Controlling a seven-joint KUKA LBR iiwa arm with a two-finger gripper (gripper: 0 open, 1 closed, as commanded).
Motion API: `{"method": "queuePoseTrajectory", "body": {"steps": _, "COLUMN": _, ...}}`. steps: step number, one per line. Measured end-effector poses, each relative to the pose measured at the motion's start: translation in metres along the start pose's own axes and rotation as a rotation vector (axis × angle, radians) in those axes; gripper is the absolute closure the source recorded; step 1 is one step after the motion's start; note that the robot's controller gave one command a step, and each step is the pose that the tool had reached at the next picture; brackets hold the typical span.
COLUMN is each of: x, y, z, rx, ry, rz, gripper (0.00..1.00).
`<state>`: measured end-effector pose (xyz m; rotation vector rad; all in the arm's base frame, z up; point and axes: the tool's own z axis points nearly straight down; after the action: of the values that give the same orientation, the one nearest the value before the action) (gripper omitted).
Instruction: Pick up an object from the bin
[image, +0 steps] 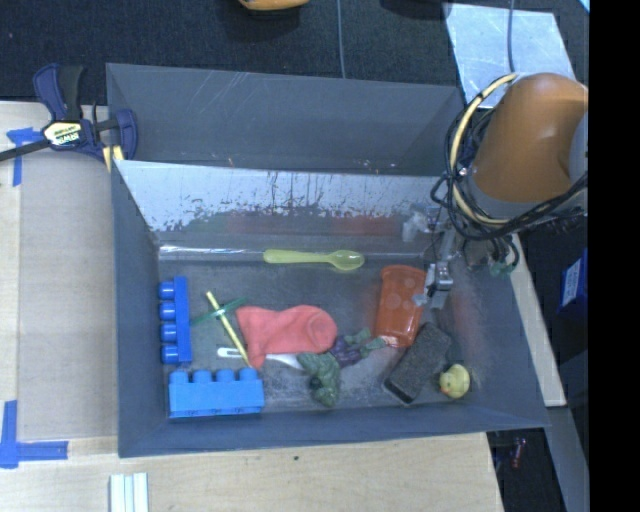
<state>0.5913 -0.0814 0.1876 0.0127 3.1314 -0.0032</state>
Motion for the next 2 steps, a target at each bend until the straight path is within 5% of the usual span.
{"method": "queuePoseTrajectory", "body": {"steps": 1, "x": 0.006, "y": 0.069, "z": 0.033, "rx": 0.001, "ry": -0.005, "rz": 0.093, "gripper": 0.00}}
{"method": "queuePoseTrajectory", "body": {"steps": 2, "x": -0.011, "y": 0.133, "z": 0.084, "rx": -0.002, "ry": 0.004, "rz": 0.027, "gripper": 0.00}}
